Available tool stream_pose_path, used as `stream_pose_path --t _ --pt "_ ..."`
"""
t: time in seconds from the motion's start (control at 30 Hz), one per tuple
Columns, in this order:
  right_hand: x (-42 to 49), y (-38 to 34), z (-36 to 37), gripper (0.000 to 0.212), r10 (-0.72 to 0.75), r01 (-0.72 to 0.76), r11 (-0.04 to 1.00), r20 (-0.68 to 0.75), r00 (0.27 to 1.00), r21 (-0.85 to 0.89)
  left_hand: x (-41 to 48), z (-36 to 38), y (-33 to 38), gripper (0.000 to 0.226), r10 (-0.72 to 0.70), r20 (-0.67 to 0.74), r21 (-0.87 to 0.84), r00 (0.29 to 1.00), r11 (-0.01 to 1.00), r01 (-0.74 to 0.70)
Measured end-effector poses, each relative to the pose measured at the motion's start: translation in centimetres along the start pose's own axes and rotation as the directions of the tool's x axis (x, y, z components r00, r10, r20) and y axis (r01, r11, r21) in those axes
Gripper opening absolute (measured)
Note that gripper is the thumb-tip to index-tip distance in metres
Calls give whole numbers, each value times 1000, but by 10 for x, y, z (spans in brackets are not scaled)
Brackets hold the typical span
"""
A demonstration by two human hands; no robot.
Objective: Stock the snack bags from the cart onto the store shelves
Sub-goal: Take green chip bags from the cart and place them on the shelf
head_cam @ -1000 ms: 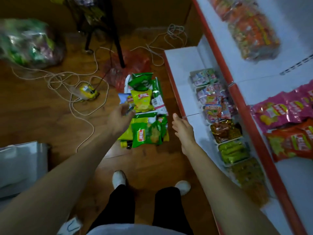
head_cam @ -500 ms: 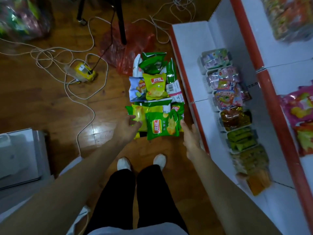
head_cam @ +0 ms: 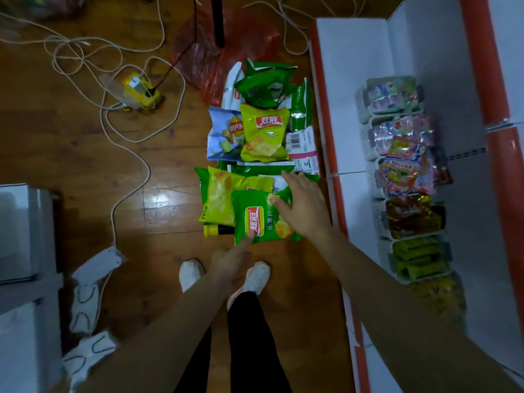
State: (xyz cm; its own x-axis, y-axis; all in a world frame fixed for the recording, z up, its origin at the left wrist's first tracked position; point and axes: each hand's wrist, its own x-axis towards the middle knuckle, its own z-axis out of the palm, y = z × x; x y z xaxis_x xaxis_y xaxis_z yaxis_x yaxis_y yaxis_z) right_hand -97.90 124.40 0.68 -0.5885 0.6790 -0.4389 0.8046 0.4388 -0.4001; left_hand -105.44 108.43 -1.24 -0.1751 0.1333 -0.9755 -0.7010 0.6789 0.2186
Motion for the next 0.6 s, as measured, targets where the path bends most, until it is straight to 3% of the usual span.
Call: stream_pose_path --t 0.1,0.23,0.33,0.47,0.53,0.6 --pt "15 3 7 44 -60 65 995 72 996 -73 5 10 -4 37 -15 30 -213 999 977 21" --pt "14 5 12 30 -83 81 996 -33 996 -48 7 17 -2 39 22 15 -368 1000 930 -15" --pt "3 6 15 26 -43 48 998 -117 992 46 7 17 0 45 81 -8 -394 997 916 -77" --pt "-17 6 19 21 111 -57 969 -217 970 240 -6 23 2 37 186 -4 -323 983 930 -177" --pt "-29 3 20 21 176 -69 932 -277 945 357 -11 26 4 50 232 15 -311 973 926 -216" --pt "-42 -2 27 24 218 -89 902 -266 939 423 -15 28 10 80 255 38 -312 966 922 -231"
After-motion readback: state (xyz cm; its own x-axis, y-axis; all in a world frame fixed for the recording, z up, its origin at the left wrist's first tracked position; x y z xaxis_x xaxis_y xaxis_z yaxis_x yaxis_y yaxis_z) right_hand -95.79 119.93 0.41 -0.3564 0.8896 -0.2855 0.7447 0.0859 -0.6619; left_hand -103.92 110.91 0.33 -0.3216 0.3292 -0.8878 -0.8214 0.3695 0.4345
